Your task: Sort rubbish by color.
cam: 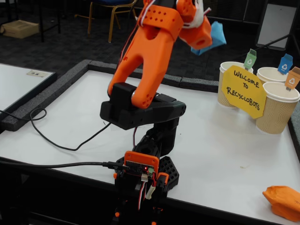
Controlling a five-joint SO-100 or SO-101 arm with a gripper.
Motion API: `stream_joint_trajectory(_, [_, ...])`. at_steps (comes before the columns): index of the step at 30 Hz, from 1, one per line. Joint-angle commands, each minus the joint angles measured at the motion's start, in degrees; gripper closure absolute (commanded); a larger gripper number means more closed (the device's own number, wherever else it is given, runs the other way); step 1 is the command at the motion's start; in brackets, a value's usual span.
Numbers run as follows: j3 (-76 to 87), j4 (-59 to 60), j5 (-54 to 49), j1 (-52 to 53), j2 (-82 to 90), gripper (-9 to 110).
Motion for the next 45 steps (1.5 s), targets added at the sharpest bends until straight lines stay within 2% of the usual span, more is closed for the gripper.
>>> stream_joint_trajectory(1, [0.26, -3.69, 1.05, 2.55, -0.09, 101])
stream_joint_trajectory(13, [2.20, -9.40, 0.53, 11.16, -0.97, 101])
stream_joint_trajectory(29, [1.49, -9.32, 0.97, 11.95, -2.02, 101])
stream_joint_trajectory(39, [-13.97, -11.07, -0.70, 13.01, -21.80, 101])
stream_joint_trajectory(45, [-26.02, -10.63, -14.50, 14.33, -36.83, 101])
